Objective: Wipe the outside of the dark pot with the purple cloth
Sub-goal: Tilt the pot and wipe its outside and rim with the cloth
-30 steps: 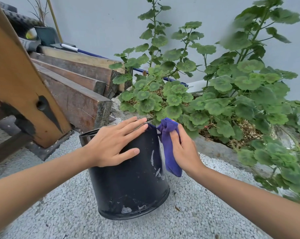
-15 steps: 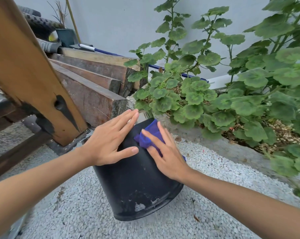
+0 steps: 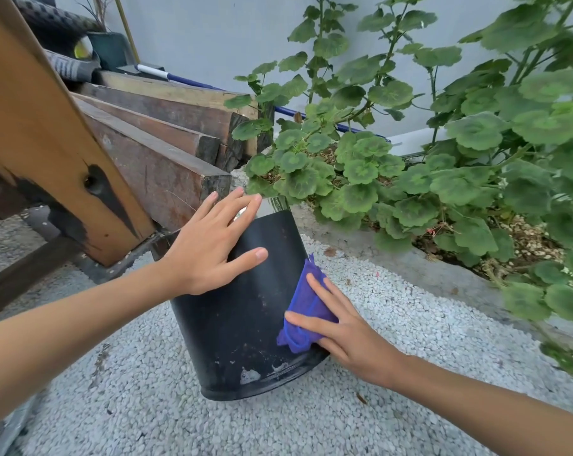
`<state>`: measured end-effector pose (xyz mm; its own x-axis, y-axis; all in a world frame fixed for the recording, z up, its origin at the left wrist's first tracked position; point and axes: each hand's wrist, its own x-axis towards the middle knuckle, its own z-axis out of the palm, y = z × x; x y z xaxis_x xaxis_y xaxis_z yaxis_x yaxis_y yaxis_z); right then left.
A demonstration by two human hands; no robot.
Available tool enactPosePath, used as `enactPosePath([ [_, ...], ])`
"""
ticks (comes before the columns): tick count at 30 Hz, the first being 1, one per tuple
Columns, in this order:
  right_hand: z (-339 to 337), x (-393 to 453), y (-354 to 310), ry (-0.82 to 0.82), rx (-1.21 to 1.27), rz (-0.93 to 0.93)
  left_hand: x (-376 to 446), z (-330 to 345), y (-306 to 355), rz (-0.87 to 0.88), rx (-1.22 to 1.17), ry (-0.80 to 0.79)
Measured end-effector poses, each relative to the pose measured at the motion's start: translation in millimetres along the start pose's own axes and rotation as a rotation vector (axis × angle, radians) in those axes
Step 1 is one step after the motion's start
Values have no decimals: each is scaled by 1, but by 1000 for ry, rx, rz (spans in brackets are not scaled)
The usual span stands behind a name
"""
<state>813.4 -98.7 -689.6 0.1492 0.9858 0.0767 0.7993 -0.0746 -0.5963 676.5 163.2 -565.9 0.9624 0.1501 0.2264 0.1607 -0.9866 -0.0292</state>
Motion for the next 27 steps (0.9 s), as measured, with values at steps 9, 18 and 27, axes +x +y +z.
enactPosePath([
  [9,-21,-32,4,296,417,301,0,-5,15,2,-153,23],
  [18,-71,27,-28,679,531,332,-29,-17,24,140,-181,70],
  [27,-76,76,-53,535,439,230,-42,-27,52,140,-174,20],
])
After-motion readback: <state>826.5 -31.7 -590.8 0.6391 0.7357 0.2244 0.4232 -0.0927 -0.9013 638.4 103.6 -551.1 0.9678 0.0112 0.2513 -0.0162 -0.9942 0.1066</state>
